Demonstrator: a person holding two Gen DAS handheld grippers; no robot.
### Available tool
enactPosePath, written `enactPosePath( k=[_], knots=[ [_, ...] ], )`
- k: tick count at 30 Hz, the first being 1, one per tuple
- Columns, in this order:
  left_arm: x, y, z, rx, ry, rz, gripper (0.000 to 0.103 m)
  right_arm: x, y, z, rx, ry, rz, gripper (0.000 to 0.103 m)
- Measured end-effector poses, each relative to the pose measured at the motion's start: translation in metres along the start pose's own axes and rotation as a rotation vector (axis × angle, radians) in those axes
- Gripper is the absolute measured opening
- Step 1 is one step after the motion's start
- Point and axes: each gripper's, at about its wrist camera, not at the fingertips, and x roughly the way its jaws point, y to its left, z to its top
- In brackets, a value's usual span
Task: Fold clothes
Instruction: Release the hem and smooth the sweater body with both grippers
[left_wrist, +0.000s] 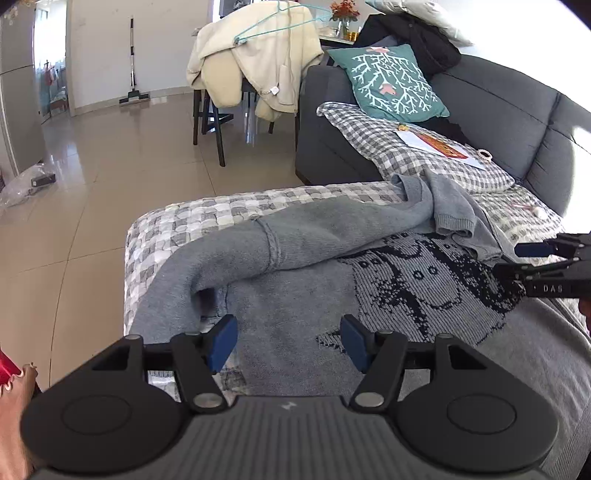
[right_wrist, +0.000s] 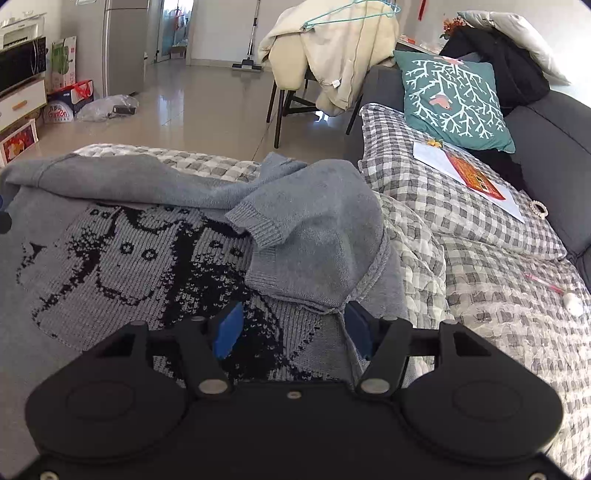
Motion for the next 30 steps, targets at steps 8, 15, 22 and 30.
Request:
enactPosePath(
  k=[8, 15, 22, 30],
  knots=[
    [0.023, -0.012, 0.010, -0.052, 0.010, -0.015, 0.062, 0.015, 0.024, 0.006, -0.140, -0.106, -0.123, 0.062],
    [0.036, -0.027, 0.015, -0.046, -0.009, 0.006, 0.063, 0.023, -0.002, 0.016, -0.071, -0.146, -0.146, 0.012],
    [0.033, -0.022, 0.014, 0.000, -0.017, 0.039, 0.063, 0.006, -0.076, 0.015, 0.160, -0.153, -0.279, 0.010],
    [0.031, -0.014, 0.020, -0.042, -0.034, 0.042, 0.063, 0.003, -0.137, -0.005, 0.391, -0.029, -0.493, 0.009]
  ],
)
